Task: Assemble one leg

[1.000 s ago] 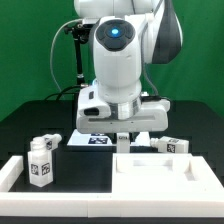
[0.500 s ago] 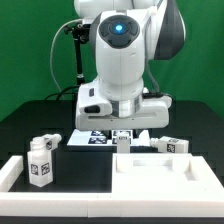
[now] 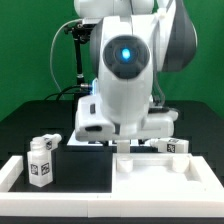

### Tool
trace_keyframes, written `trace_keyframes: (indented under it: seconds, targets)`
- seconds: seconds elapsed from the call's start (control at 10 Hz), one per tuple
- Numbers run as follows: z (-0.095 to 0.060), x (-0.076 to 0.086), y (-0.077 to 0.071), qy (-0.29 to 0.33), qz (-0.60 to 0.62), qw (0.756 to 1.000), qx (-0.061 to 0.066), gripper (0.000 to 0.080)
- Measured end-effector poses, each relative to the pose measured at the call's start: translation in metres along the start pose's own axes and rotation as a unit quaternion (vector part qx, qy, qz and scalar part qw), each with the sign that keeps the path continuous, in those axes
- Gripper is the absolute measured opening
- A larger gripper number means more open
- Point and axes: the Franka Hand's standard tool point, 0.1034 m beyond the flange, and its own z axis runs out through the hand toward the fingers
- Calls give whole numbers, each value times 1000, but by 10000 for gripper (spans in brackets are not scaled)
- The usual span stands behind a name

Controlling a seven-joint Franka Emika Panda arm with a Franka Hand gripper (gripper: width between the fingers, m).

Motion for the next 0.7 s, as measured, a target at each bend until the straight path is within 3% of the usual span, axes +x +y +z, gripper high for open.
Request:
trace_keyframes:
  seconds: [0.2, 0.5, 0.7]
  targets:
    - [15, -14, -1, -55, -2, 998, 2, 649]
    - [17, -14, -3, -63, 0, 998, 1, 649]
    - [29, -18, -8, -72, 3, 997, -5, 649]
